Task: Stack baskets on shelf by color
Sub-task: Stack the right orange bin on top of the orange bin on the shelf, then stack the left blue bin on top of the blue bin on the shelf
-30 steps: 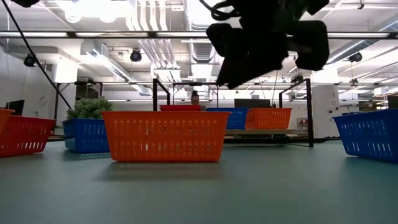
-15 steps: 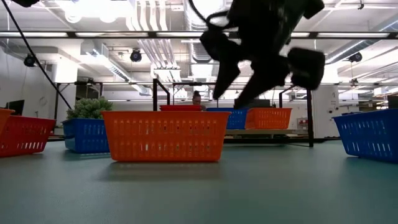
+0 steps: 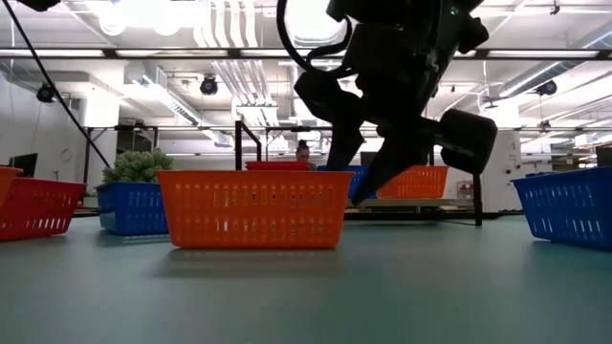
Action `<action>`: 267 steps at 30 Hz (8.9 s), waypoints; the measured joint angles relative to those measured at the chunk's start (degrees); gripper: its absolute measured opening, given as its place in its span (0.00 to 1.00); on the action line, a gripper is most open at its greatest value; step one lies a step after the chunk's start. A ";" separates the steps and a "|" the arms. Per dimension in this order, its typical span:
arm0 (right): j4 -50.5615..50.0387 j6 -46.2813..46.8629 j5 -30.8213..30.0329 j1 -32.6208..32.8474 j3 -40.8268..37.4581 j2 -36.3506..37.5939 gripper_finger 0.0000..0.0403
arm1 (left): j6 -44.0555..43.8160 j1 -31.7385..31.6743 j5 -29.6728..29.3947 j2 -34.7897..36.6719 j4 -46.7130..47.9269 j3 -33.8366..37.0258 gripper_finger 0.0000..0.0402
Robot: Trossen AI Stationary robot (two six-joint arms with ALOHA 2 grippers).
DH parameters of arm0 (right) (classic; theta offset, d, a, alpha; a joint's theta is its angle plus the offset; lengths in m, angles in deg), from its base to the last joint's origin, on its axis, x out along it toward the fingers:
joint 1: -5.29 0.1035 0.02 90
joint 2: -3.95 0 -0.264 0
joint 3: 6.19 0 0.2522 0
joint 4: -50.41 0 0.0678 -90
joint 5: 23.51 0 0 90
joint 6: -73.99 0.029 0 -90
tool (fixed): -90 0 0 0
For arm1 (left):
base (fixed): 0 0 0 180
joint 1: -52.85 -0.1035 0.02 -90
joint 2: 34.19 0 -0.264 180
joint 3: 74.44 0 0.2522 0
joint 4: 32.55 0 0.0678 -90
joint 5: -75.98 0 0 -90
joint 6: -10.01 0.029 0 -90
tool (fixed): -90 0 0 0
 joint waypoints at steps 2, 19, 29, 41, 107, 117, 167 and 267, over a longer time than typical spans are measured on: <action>0.12 -0.06 1.09 0.01 0.00 0.00 0.27 | 0.02 0.02 0.00 0.00 0.01 0.00 0.22; 0.40 1.21 5.26 0.27 0.00 0.11 0.03 | 0.07 0.02 0.00 0.00 -0.06 0.01 0.22; -7.79 10.37 -2.27 0.64 5.10 3.31 0.02 | 0.10 0.02 0.00 0.01 0.01 0.04 0.22; -21.33 15.08 -13.98 0.47 14.79 9.05 0.02 | 0.11 0.02 0.00 0.04 0.07 0.11 0.22; -23.44 17.73 -6.15 -39.38 -8.70 28.28 0.18 | 0.31 0.00 0.00 0.04 0.07 0.09 0.22; -32.04 22.51 -4.43 -38.49 -2.26 28.58 0.23 | 0.33 -0.02 0.00 0.04 0.07 0.02 0.22; 63.58 25.53 1.33 -14.34 -56.75 50.81 0.03 | -51.37 1.19 0.09 -23.23 6.76 -2.73 0.22; 46.39 28.11 -0.82 -14.39 -63.14 76.22 0.03 | -55.53 7.43 4.68 -28.44 66.18 -34.43 0.00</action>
